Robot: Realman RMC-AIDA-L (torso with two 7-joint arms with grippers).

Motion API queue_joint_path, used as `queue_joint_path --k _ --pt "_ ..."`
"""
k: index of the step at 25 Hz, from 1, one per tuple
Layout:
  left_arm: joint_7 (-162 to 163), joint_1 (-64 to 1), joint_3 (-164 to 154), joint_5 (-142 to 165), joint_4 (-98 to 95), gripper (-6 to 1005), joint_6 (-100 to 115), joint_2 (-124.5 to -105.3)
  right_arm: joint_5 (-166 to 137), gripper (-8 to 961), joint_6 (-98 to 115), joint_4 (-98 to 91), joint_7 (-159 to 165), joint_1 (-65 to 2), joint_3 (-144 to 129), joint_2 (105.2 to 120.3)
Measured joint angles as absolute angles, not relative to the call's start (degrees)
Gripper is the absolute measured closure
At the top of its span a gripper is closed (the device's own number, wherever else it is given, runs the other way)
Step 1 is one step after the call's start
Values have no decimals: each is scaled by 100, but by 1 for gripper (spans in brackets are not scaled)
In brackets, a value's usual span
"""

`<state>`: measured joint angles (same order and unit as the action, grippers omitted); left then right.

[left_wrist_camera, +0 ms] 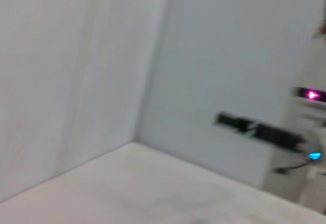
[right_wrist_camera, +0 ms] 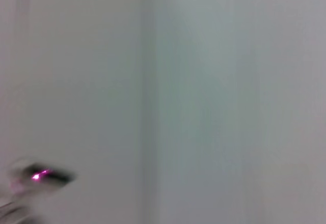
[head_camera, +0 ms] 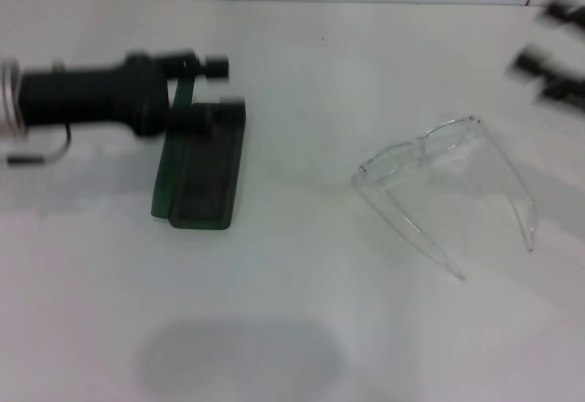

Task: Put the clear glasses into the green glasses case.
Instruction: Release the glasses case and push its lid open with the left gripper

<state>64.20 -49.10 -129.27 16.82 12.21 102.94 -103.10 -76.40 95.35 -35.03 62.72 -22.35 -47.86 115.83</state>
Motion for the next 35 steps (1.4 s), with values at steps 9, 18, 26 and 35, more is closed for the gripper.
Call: queue_joint_path --k 9,18,26,35 --pt "9334 -6102 -15952 -564 3729 151 9200 -11044 -6739 81 9232 -3361 5459 -1648 -4524 11567" --pt "10918 -7185 -16427 257 6515 174 9687 -11978 -6807 81 8767 -3260 5007 -1598 -4286 11512" --pt "10595 -6601 -16364 -1090 6303 218 10263 -11949 -7084 81 8516 -3251 4706 -1796 -4314 11520" --pt "9722 -5481 -16333 -4259 4827 274 11540 -11646 -7127 81 8528 -3252 4695 -1856 -4371 11538"
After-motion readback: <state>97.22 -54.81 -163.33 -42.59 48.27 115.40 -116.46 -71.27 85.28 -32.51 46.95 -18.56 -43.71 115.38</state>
